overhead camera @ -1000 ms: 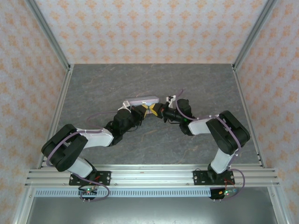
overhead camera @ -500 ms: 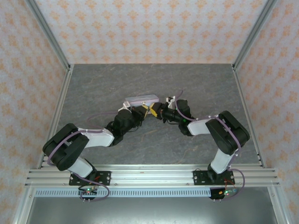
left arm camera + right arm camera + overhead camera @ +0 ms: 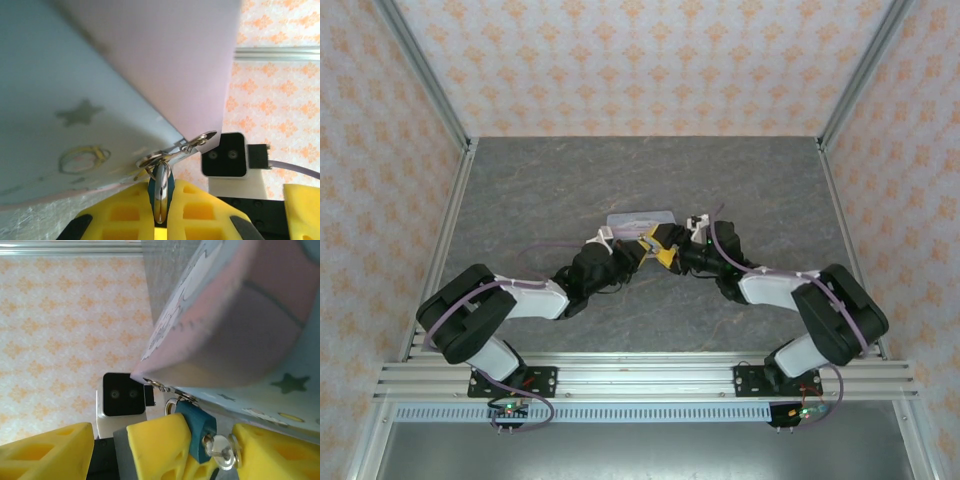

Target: Unlock the padlock with the key

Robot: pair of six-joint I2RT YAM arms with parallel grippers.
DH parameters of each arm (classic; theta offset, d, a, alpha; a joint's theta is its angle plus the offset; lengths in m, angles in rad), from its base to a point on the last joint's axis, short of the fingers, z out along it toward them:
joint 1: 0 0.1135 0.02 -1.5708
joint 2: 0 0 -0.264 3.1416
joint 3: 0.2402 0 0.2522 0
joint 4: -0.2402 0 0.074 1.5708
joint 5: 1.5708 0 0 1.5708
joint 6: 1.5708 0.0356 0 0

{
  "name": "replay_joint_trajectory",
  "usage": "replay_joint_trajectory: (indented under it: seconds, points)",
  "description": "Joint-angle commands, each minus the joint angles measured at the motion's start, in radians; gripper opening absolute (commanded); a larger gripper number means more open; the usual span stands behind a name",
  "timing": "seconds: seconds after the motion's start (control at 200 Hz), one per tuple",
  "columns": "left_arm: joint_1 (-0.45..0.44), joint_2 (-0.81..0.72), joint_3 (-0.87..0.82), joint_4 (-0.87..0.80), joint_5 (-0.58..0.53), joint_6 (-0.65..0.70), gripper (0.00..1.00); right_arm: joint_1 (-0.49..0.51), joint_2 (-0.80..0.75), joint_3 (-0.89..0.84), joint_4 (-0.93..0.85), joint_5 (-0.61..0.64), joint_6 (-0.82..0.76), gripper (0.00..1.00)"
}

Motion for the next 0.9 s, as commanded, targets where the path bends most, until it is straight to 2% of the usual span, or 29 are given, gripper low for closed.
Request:
replay_joint_trajectory:
  seconds: [0.0, 0.145, 0.35, 0.5, 0.706, 0.896]
  points:
    - [-0.002, 0.013, -0.011, 0.014, 0.028, 0.048, 0.0, -0.008, -0.108, 0.017, -0.27, 0.042, -0.179, 0.72]
    - [0.007, 0.013, -0.011, -0.004, 0.033, 0.065, 0.0, -0.012, -0.212, 0.037, -0.53, 0.11, -0.345, 0.71]
    - [0.017, 0.02, -0.006, -0.017, 0.048, 0.072, 0.0, -0.008, -0.309, 0.065, -0.763, 0.177, -0.535, 0.58]
    - [0.023, 0.024, 0.006, -0.034, 0.061, 0.075, 0.0, 0.056, -0.332, 0.165, -0.959, 0.327, -0.76, 0.56]
    - [0.026, 0.022, 0.029, -0.067, 0.085, 0.078, 0.0, 0.19, -0.297, 0.233, -1.009, 0.535, -0.94, 0.5]
    - [0.029, 0.018, 0.037, -0.08, 0.1, 0.08, 0.0, 0.275, -0.253, 0.267, -0.998, 0.642, -1.065, 0.46]
